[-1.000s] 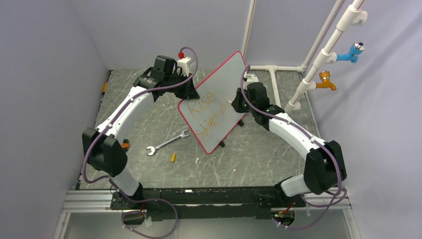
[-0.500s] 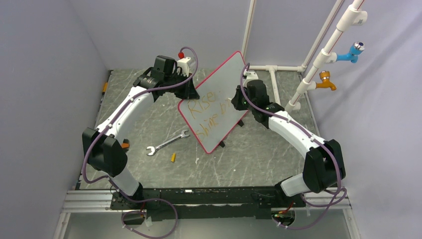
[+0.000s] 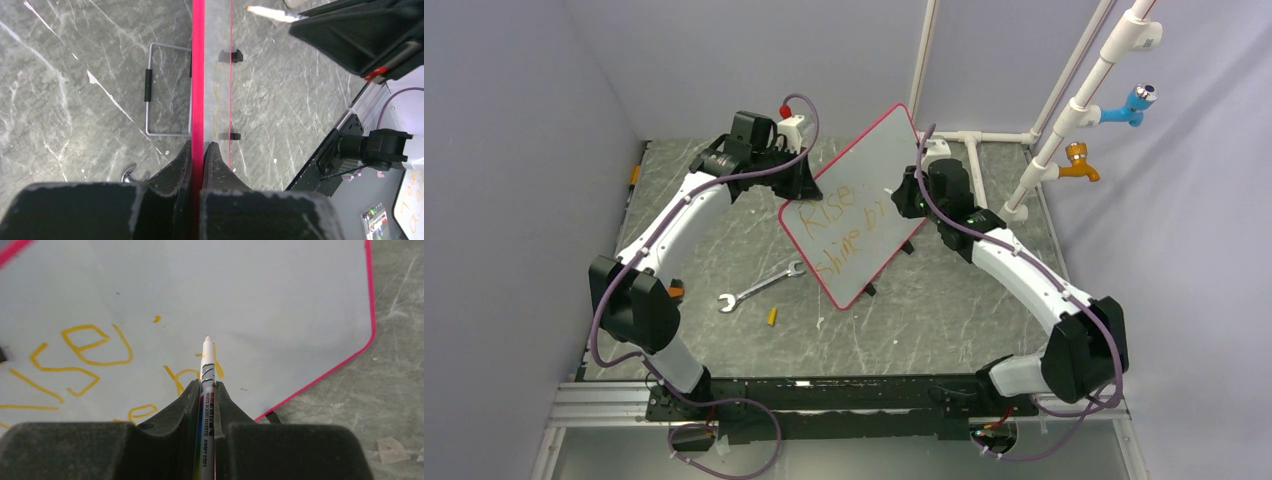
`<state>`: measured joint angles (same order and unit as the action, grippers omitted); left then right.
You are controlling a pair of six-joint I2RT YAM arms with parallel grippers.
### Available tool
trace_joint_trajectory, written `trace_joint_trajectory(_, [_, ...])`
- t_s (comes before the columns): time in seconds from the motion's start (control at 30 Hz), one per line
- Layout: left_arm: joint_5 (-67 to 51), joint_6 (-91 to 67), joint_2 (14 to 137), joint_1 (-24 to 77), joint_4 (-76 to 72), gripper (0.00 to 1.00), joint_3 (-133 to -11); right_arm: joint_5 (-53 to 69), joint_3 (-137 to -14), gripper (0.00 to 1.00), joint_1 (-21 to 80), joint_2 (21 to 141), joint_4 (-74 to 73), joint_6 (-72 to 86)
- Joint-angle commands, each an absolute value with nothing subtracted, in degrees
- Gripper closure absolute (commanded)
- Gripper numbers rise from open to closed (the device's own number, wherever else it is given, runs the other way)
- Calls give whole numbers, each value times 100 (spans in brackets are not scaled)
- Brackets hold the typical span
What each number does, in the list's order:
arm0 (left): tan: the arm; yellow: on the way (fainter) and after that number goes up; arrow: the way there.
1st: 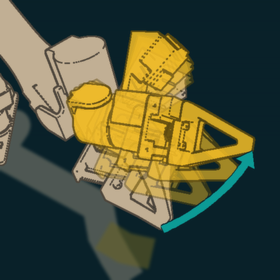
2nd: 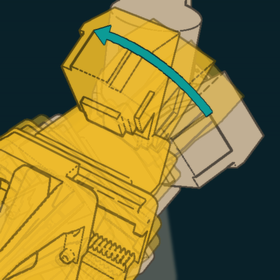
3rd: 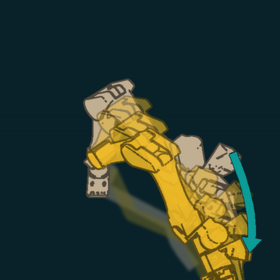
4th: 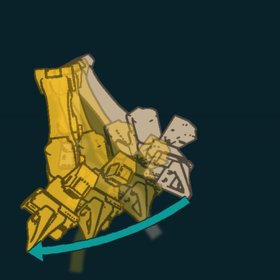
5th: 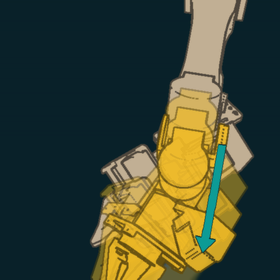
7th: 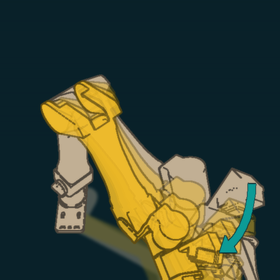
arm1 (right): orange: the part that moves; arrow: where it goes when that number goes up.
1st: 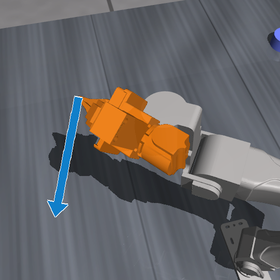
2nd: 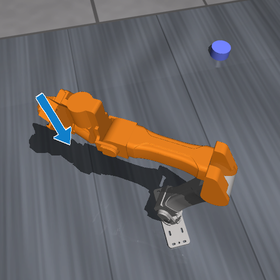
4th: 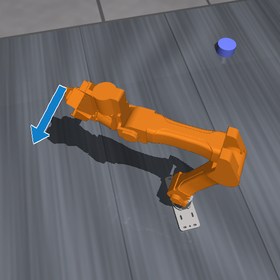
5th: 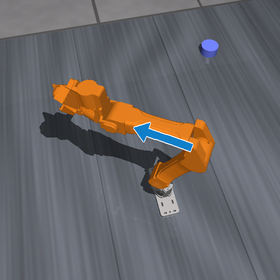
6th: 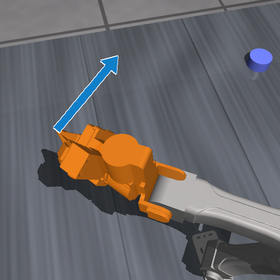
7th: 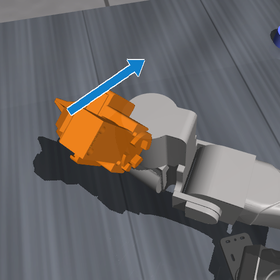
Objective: Write a sentence on the whiteboard
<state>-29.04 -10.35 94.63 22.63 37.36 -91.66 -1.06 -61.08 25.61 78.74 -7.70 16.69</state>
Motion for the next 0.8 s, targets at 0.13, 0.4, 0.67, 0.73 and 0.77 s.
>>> trace_joint_trajectory(0.13, [-1624,226,9771,1901,5167,100,-8931,-218,-6124,100,2572,7455,-703,1644])
trace_joint_trajectory(0.4, [-1559,184,9858,1826,5154,100,-8942,-47,-6068,100,2569,7719,-606,1656])
trace_joint_trajectory(0.67, [-1354,130,9940,1826,5150,100,-8969,122,-6057,100,2566,8094,-453,1697])
trace_joint_trajectory(0.73, [-1330,131,9932,1828,5150,100,-8969,107,-6078,100,2566,8167,-436,1689])
trace_joint_trajectory(0.77, [-1321,127,9932,1828,5150,100,-8973,103,-6086,100,2566,8204,-427,1677])
